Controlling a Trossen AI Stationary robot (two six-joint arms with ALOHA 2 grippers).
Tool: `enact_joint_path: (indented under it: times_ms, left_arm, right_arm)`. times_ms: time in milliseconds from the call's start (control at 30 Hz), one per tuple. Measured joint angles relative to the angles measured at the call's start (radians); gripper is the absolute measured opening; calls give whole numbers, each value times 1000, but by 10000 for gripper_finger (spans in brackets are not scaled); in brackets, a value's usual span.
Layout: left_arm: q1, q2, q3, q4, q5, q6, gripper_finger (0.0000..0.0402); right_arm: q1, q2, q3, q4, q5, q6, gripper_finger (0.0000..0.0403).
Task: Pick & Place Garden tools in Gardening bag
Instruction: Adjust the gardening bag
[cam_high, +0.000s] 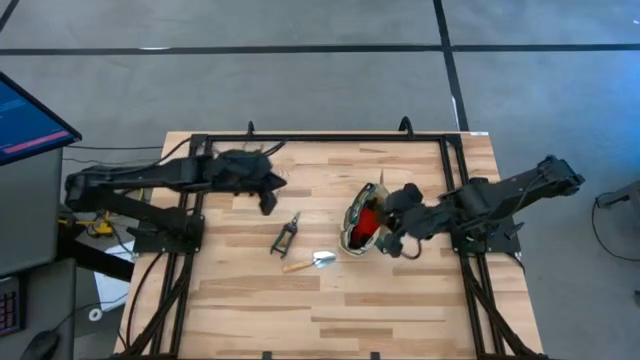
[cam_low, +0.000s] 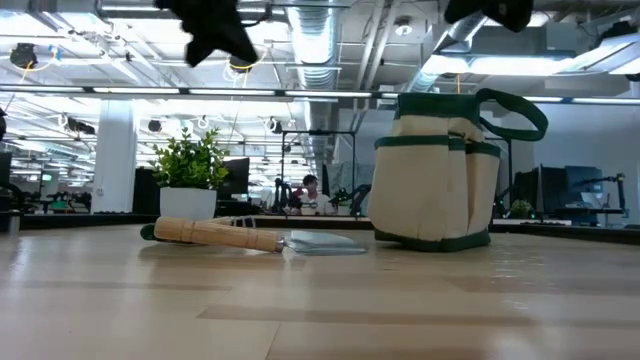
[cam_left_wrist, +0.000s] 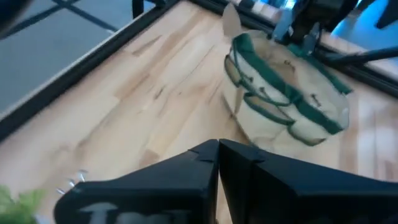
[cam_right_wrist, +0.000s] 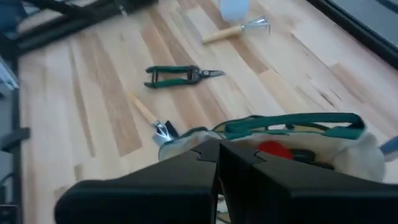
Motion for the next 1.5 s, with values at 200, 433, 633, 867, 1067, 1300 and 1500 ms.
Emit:
enact_joint_path:
  times_ms: [200, 433, 633, 867, 1067, 1300, 1500]
  left_arm:
    - [-78, -189, -205, 135, -45, -129, 1]
    - [-129, -273, -319, 184, -156, -149, 1]
    - [-129, -236, -392, 185, -163, -224, 1]
    - [-134, -175, -397, 242, -205, -310, 1]
    - [-129, -144, -397, 261, -244, -307, 1]
    - [-110, -121, -397, 275, -222, -281, 1]
    - [-82, -127, -396, 276, -176, -225, 1]
  right_arm:
    - [2, -68, 1, 20, -27, -3, 0]
    - [-1, -71, 0, 27, -36, 66, 0]
    - [-31, -51, -1, 38, -106, 72, 0]
    - [-88, -27, 2, 49, -125, -14, 0]
    - [-129, -20, -2, 48, -135, -71, 0]
    - [-149, 18, -24, 133, -281, 137, 0]
    - [-143, 200, -26, 305, -287, 210, 0]
